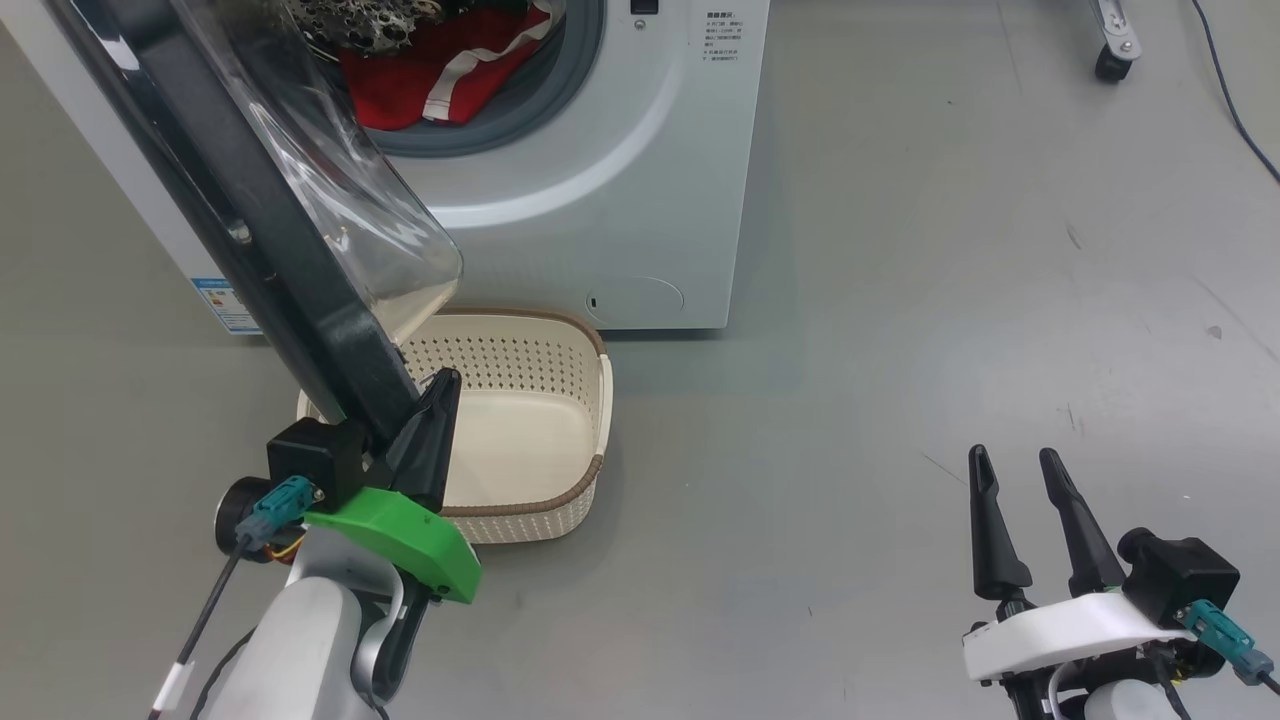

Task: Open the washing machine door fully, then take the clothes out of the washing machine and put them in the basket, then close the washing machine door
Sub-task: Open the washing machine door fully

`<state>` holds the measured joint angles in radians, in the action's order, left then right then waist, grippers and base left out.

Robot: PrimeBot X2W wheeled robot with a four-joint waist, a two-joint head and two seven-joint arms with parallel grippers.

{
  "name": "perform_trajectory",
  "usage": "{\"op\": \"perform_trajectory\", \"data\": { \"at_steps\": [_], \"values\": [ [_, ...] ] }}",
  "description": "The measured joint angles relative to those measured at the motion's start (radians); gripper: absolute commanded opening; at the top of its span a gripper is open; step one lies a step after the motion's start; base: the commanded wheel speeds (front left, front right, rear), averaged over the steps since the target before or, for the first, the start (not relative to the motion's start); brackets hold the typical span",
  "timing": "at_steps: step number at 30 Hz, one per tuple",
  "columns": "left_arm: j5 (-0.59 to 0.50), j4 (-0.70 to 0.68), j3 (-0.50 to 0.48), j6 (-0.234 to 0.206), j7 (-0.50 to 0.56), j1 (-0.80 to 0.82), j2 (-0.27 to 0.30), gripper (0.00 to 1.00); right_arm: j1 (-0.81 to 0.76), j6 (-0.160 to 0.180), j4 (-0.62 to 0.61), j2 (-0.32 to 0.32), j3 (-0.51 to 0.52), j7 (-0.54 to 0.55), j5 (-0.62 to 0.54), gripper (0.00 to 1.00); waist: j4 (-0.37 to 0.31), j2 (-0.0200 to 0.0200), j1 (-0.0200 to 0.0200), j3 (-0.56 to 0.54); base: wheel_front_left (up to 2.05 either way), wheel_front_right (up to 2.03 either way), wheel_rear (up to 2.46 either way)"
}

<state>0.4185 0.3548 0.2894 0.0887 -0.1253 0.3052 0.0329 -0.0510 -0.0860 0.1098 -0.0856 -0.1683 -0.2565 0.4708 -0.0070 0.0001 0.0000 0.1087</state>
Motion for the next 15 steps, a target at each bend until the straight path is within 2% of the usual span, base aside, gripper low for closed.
{"op": "perform_trajectory", "data": {
  "at_steps": [15],
  "values": [
    [0.018,0.049,0.036,0.0,-0.035,0.018,-0.007,0.0,-0.001,-0.009,0.005,0.007,0.02,0.0,-0.017,1.0,0.063,0.0,0.0,-0.007,0.0,0.0,0.0]
  ]
}}
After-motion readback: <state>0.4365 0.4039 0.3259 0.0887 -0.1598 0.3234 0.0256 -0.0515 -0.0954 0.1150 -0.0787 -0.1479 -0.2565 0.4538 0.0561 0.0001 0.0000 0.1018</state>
